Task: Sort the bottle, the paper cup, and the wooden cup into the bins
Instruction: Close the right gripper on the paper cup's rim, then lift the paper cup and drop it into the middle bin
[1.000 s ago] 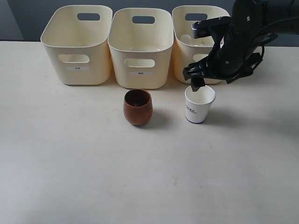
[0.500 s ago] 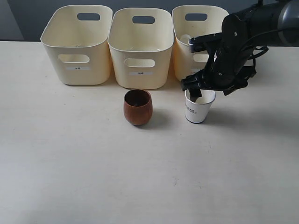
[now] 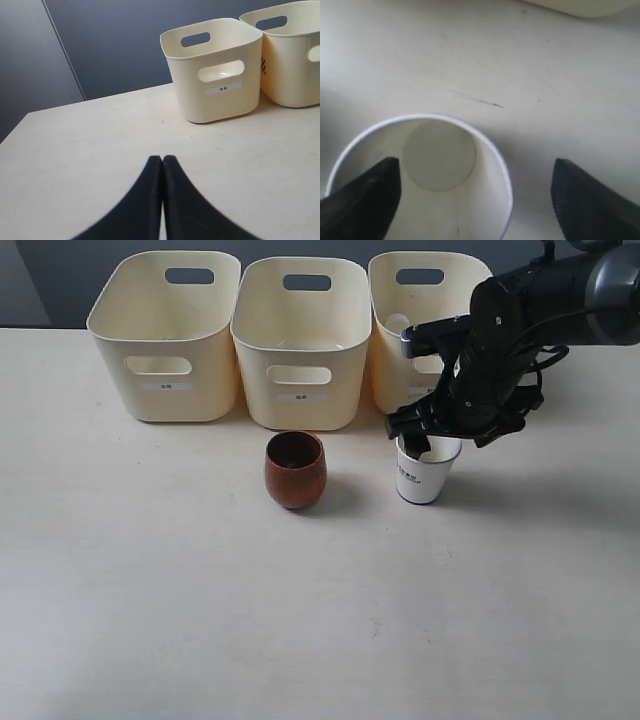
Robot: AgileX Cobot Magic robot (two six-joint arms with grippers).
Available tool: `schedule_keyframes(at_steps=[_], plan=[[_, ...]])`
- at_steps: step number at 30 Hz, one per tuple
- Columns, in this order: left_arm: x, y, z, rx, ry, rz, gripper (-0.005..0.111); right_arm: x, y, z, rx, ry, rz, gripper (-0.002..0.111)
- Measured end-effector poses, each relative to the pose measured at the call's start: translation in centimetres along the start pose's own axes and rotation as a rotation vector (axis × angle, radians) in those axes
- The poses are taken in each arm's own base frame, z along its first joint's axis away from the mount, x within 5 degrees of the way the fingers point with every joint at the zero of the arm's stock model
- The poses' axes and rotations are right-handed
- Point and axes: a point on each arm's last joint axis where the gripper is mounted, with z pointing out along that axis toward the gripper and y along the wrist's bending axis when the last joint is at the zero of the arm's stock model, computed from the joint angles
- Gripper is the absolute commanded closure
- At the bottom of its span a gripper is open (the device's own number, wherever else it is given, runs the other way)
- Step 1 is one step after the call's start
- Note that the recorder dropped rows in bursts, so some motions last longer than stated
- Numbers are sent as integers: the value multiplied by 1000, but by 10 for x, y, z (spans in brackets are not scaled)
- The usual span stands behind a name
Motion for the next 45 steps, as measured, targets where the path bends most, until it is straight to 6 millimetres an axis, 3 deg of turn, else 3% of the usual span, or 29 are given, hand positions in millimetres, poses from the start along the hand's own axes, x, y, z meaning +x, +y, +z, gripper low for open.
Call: schedule_keyframes(at_steps=[1, 5, 7, 22, 26, 34, 45], plan=[[0, 0, 0, 0, 0, 0, 107, 0, 0, 1, -1, 4, 3, 60], [0, 0, 0, 0, 0, 0, 107, 0, 1, 1, -5, 5, 11, 98], [0, 0, 0, 0, 0, 0, 107, 0, 1, 1, -5, 5, 11, 108], [0, 0, 0, 0, 0, 0, 107, -2, 4, -6, -31, -18, 39, 108], [0, 0, 0, 0, 0, 0, 107, -6, 7, -28, -83, -87, 78, 108], [0, 0, 0, 0, 0, 0, 107, -16, 19, -97, -302, -327, 120, 108], [0, 0, 0, 0, 0, 0, 107, -32, 26, -116, -372, -562, 128, 108]])
